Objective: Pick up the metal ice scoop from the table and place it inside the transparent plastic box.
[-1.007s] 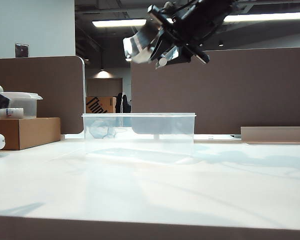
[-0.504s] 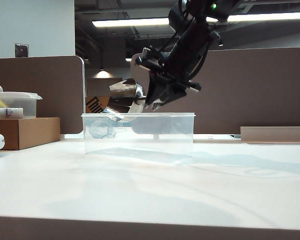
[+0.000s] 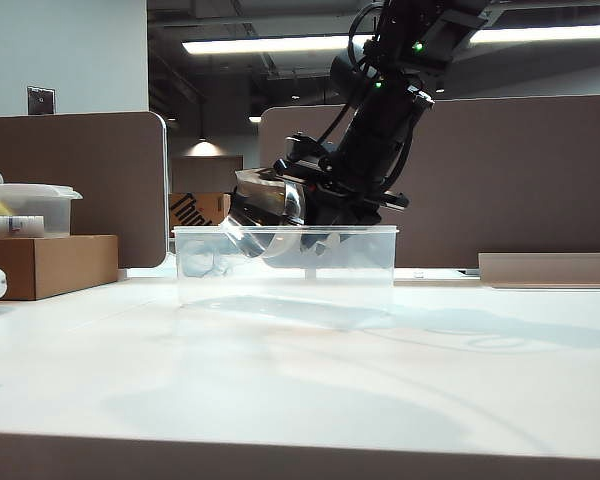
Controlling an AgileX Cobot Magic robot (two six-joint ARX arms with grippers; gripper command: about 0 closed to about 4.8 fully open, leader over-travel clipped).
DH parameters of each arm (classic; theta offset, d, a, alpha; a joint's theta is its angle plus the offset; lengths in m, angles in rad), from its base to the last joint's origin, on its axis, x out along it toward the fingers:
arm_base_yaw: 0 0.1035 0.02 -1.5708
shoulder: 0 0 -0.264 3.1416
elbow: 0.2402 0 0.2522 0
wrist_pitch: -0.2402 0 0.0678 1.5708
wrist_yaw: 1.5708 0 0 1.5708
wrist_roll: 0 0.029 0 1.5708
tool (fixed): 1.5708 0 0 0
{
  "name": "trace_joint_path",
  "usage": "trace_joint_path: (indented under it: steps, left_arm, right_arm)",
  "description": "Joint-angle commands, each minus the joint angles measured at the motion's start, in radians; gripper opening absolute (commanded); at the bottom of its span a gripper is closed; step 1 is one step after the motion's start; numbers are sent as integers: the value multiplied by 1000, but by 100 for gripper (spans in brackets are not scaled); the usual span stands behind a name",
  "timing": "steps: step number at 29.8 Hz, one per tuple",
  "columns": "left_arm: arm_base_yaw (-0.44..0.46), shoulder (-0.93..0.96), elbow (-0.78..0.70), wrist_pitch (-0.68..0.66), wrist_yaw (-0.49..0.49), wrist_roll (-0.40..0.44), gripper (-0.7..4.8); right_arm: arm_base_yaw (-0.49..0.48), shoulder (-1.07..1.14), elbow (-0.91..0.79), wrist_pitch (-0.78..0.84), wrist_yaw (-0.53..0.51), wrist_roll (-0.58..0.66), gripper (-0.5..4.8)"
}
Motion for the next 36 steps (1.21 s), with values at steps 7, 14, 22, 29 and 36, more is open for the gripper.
trace_joint_path:
  steps: [7,14,22,29,36]
  left_arm:
    - [0,1,0,9,4,0,21]
    - [0,1,0,9,4,0,21]
    - [26,-19,0,8,4,0,21]
    - [113,-30,0,5,4,0,21]
    - [180,-45,0,1,4,0,21]
  right_arm:
    - [-2,0,-2,-35,11,13,203]
    - [-2,-38,-1,-30,11,23,51]
    - [-2,-260,-1,53,115,46,-6]
    - [-2,-438,-2,45,171,54,-6]
    - [-2,-597,-4,17,200,49,-6]
